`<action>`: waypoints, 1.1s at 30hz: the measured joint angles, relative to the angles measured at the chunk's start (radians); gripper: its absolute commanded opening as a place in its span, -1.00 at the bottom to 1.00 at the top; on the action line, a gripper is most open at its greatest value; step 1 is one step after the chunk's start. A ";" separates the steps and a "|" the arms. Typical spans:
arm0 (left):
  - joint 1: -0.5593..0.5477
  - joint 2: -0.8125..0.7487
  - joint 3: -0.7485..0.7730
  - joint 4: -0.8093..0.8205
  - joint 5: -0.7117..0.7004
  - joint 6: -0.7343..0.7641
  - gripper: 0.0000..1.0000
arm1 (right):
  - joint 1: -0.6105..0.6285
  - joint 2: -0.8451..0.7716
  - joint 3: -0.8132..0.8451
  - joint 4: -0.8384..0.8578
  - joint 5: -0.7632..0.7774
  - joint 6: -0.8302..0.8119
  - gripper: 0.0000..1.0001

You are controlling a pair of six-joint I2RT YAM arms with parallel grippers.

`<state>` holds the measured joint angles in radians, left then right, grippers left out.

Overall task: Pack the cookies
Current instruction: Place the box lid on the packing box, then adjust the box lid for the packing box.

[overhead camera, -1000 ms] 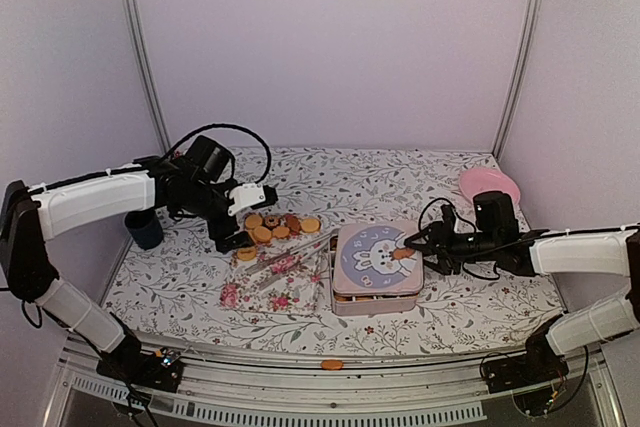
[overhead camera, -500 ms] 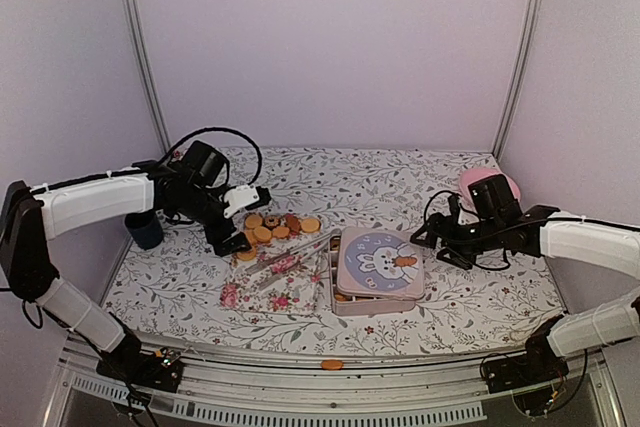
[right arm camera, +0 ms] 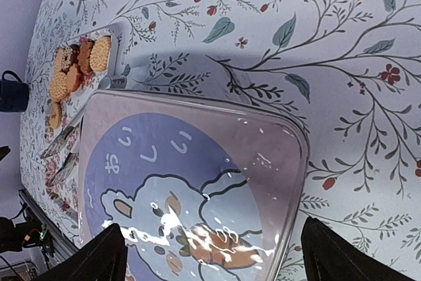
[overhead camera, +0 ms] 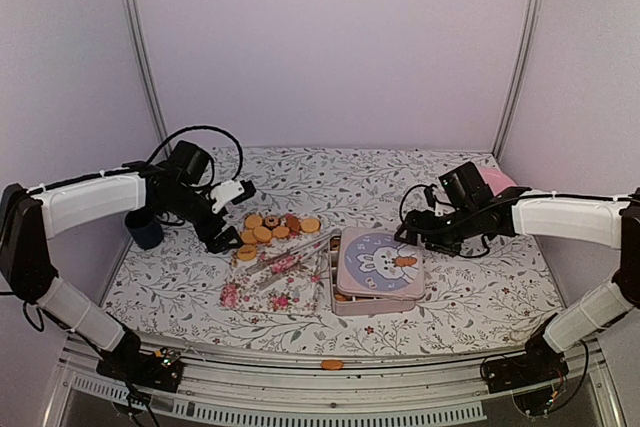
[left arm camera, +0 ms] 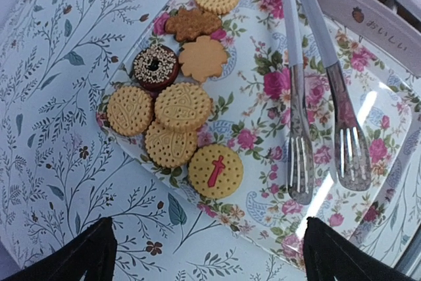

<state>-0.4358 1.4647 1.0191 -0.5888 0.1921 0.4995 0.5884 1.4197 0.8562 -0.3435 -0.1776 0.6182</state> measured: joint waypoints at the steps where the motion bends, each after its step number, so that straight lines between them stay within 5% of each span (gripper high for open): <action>1: 0.011 -0.003 -0.006 0.000 0.005 -0.002 0.99 | 0.007 0.024 0.011 0.005 0.000 -0.007 0.87; 20: 0.066 -0.045 -0.047 0.036 0.051 -0.032 0.99 | 0.042 0.143 0.134 0.016 -0.005 -0.058 0.86; 33: 0.118 -0.081 -0.087 0.065 0.070 -0.051 0.99 | 0.044 0.076 0.114 -0.065 0.064 -0.088 0.93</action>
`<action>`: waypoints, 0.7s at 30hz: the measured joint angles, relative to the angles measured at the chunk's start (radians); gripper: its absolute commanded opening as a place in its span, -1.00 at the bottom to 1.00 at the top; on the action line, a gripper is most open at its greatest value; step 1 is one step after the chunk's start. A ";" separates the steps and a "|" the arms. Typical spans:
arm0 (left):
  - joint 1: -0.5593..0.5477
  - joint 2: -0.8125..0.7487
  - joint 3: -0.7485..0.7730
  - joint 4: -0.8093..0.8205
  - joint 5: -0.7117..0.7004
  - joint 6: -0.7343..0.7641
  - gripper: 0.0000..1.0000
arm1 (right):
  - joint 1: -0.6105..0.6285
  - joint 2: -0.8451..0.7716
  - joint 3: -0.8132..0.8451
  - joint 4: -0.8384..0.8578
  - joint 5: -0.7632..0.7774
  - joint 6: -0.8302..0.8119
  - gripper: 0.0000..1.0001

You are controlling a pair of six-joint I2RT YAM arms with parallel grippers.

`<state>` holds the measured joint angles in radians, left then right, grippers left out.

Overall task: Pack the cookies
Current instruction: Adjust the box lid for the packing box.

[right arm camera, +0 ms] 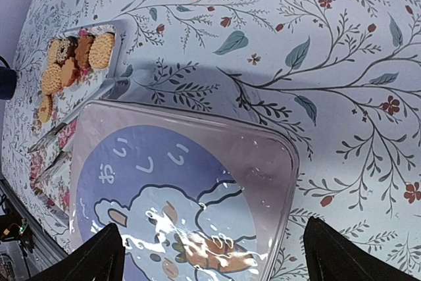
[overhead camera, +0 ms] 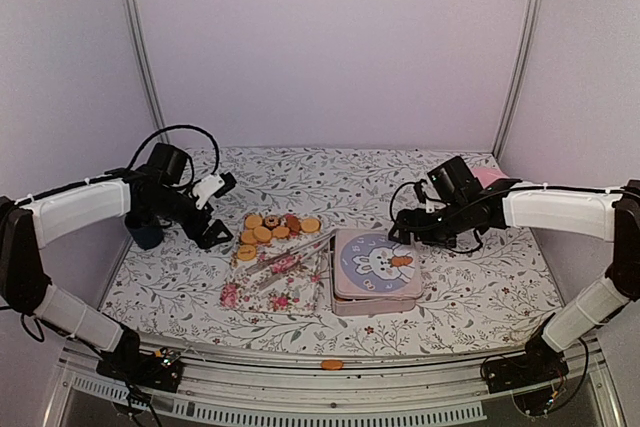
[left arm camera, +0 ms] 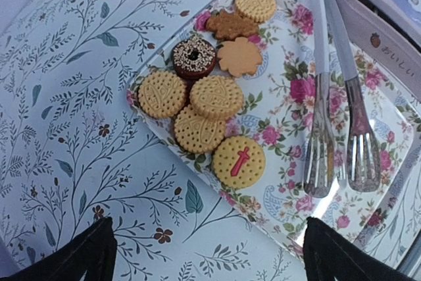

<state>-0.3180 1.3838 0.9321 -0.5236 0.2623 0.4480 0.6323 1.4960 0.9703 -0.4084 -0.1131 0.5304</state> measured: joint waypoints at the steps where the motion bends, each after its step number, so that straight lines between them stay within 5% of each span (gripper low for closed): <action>1: 0.006 0.000 0.000 0.004 0.003 -0.003 0.99 | 0.000 -0.001 -0.013 0.002 -0.001 -0.001 0.93; 21: 0.114 -0.015 -0.072 0.093 0.049 -0.034 0.99 | 0.069 0.138 0.042 0.032 -0.062 -0.007 0.99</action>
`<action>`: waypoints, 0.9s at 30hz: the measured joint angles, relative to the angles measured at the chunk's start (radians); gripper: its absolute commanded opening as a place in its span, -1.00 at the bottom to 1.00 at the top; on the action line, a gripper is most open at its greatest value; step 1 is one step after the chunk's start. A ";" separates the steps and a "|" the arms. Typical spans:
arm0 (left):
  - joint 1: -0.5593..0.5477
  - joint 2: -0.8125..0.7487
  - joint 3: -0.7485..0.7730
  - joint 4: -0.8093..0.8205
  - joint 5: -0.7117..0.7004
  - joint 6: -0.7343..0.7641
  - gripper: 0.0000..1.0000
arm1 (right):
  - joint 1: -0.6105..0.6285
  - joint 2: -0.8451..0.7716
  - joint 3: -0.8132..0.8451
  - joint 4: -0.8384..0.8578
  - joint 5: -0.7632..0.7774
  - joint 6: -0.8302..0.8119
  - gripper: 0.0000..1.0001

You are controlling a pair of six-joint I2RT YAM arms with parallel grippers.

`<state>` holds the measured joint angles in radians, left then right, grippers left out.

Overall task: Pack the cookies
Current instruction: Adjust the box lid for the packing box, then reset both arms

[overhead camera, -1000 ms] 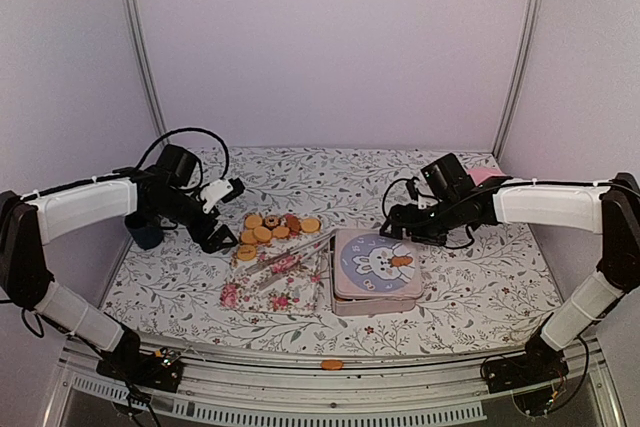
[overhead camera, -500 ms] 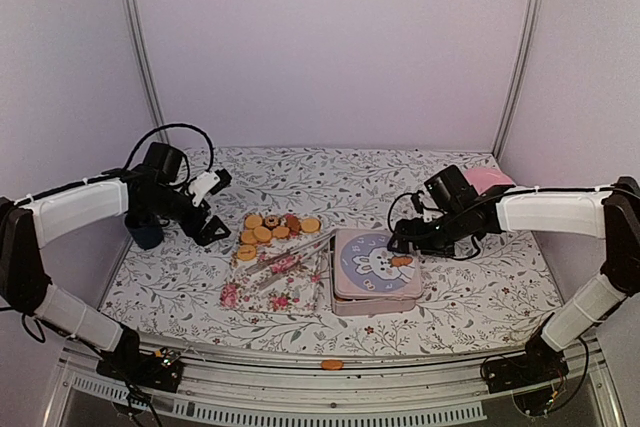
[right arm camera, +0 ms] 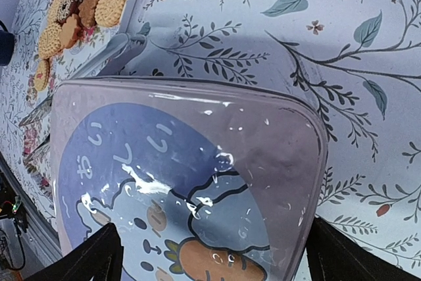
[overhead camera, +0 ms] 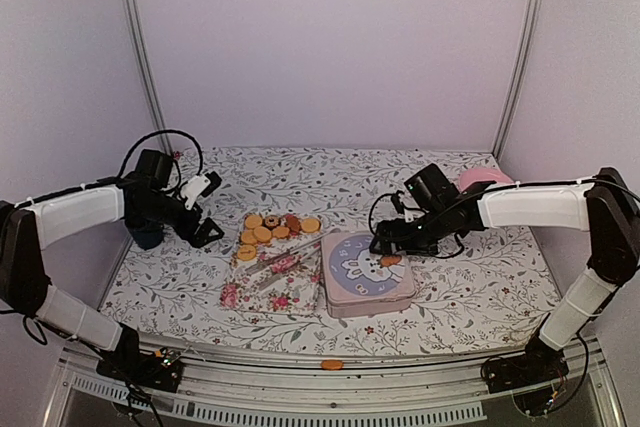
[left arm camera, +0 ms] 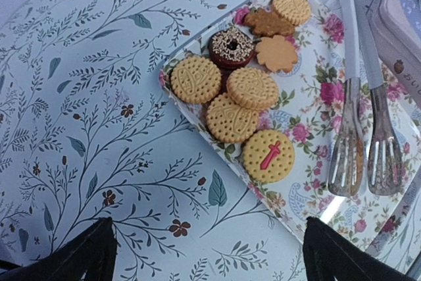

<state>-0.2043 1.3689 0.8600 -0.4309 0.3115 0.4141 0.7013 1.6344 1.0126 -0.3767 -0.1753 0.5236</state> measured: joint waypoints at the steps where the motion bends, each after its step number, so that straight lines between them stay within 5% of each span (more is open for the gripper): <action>1: 0.002 0.000 -0.003 0.005 0.002 0.000 0.99 | 0.003 0.000 0.002 -0.006 0.006 -0.001 0.98; 9: 0.052 0.000 -0.044 0.127 0.027 -0.047 0.99 | -0.028 -0.063 0.005 -0.066 0.096 -0.041 0.98; 15: 0.200 0.000 -0.192 0.463 0.051 -0.184 0.99 | -0.117 -0.319 -0.028 -0.009 0.320 -0.098 0.98; 21: 0.280 0.007 -0.427 0.935 0.039 -0.290 0.99 | -0.169 -0.581 -0.418 0.432 0.662 -0.271 0.98; 27: 0.305 0.114 -0.560 1.382 0.020 -0.357 0.99 | -0.332 -0.590 -0.756 0.784 0.757 -0.465 0.98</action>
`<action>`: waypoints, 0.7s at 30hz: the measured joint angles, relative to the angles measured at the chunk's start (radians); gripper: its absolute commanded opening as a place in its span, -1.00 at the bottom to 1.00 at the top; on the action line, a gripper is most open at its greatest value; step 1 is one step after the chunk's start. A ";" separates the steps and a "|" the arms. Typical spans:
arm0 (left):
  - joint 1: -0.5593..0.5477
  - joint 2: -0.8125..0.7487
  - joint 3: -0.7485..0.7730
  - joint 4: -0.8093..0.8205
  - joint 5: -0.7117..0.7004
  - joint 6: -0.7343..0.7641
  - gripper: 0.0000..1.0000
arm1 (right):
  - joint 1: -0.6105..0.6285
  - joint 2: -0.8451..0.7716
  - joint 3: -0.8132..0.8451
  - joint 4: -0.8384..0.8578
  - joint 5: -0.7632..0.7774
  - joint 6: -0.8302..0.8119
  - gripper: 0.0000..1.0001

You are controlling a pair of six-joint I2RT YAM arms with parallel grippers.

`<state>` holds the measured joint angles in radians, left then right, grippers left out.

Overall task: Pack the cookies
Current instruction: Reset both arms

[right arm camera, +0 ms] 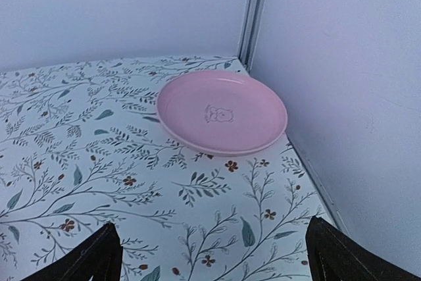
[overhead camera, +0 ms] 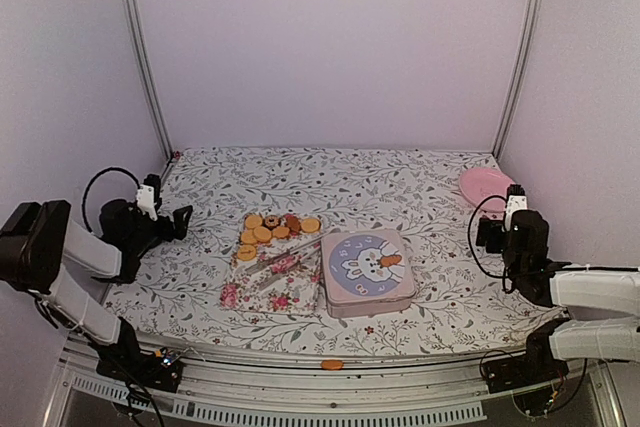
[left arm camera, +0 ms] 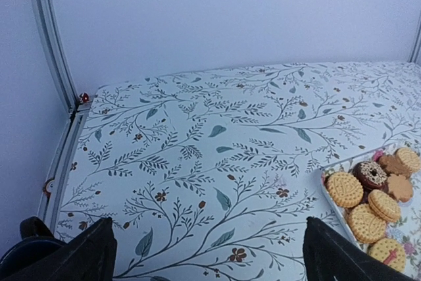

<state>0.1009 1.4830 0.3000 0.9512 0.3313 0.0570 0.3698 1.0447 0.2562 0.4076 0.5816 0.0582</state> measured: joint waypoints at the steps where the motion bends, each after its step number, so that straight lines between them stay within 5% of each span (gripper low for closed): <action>1: 0.003 0.010 -0.013 0.045 0.000 -0.006 0.99 | -0.032 0.003 -0.031 0.083 0.000 -0.024 0.98; 5: 0.003 0.051 -0.104 0.304 0.009 -0.009 0.99 | -0.119 0.075 -0.074 0.344 -0.046 -0.071 0.98; 11: -0.031 0.063 -0.187 0.476 0.025 0.020 0.99 | -0.228 0.299 -0.070 0.643 -0.213 -0.106 0.98; 21: -0.042 0.102 -0.291 0.531 -0.005 0.029 0.99 | -0.338 0.481 -0.012 0.788 -0.402 -0.095 0.98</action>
<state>0.0593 1.5852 0.0093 1.4818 0.3260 0.0856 0.0319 1.5253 0.2440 1.1957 0.1799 -0.0368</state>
